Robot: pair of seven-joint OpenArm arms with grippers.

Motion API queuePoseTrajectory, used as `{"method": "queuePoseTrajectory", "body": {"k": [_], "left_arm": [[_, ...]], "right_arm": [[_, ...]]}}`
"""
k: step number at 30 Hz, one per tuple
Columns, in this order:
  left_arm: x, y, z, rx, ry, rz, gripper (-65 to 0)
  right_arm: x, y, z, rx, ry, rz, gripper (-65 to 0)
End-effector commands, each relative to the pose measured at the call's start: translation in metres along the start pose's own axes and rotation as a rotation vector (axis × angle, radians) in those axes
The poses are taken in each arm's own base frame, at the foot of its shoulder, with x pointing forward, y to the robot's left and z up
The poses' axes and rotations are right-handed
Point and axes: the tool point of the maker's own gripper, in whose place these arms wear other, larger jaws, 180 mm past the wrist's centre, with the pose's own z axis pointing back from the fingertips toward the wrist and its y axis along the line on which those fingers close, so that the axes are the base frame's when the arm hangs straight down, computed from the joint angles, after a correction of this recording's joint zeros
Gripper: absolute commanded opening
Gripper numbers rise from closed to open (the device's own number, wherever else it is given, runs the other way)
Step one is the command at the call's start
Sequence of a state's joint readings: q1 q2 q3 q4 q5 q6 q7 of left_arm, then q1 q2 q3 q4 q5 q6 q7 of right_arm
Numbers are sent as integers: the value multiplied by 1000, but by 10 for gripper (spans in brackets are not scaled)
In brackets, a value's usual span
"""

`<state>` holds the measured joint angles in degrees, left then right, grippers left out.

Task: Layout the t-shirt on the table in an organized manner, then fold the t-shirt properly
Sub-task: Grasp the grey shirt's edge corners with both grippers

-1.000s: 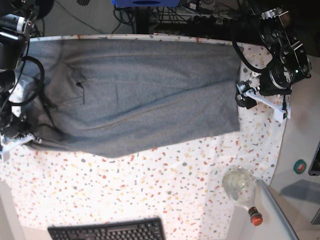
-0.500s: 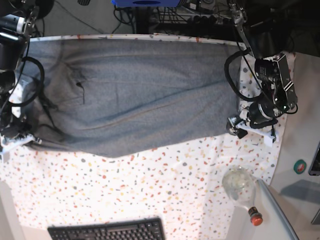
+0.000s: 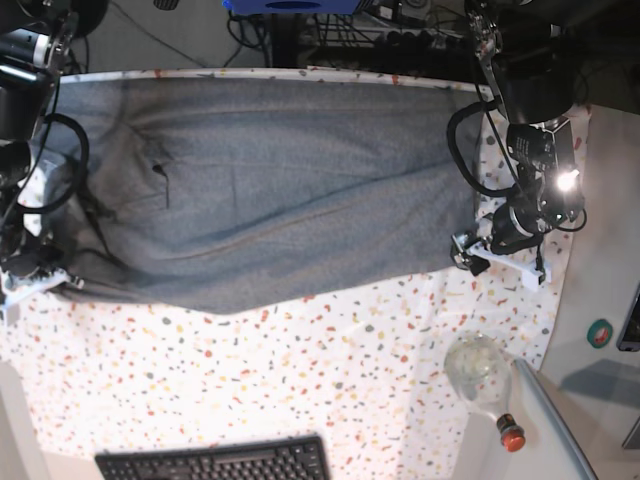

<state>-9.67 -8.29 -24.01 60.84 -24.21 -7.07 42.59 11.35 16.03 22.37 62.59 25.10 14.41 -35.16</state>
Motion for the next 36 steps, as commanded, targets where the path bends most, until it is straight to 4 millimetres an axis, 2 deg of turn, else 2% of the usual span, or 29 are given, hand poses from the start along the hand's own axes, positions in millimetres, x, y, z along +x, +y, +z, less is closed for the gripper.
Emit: {"method": "queuePoseTrajectory", "body": {"k": [1, 8, 10, 11, 14, 16, 19, 23, 26, 27, 31, 33, 36], "left_arm": [[9, -7, 0, -20, -17, 2, -150], [9, -8, 0, -20, -17, 0, -150], [14, -12, -1, -27, -24, -4, -165], [12, -15, -2, -31, -17, -15, -191], [3, -22, -8, -39, 17, -47, -334], [5, -26, -10, -44, 5, -56, -415], [5, -23, -13, -39, -16, -38, -487], [-1, -19, -18, -32, 0, -19, -546], [4, -20, -17, -35, -19, -21, -640], [4, -20, -17, -34, -19, -22, -650], [25, -34, -17, -54, -53, -37, -650], [36, -39, -16, -63, -71, -39, -650], [62, -51, -10, -83, -125, -54, -650]], "right_arm": [[26, -1, 6, 2, -67, 16, -650], [27, -1, 6, 2, -69, 16, -650], [27, -1, 6, 2, -71, 16, -650], [27, -1, 6, 4, -70, 15, -650], [27, -1, 5, 4, -70, 15, -650], [27, -1, 5, 4, -70, 15, -650], [27, -1, 5, 4, -70, 15, -650], [26, -1, 5, 4, -68, 13, -650], [25, -1, 5, 3, -65, 13, -650], [24, -2, 5, 2, -63, 13, -650], [26, 1, 4, 7, -65, 19, -650], [25, 7, 2, 17, -56, 42, -650], [37, 23, -1, 40, -63, 90, -650]]}}
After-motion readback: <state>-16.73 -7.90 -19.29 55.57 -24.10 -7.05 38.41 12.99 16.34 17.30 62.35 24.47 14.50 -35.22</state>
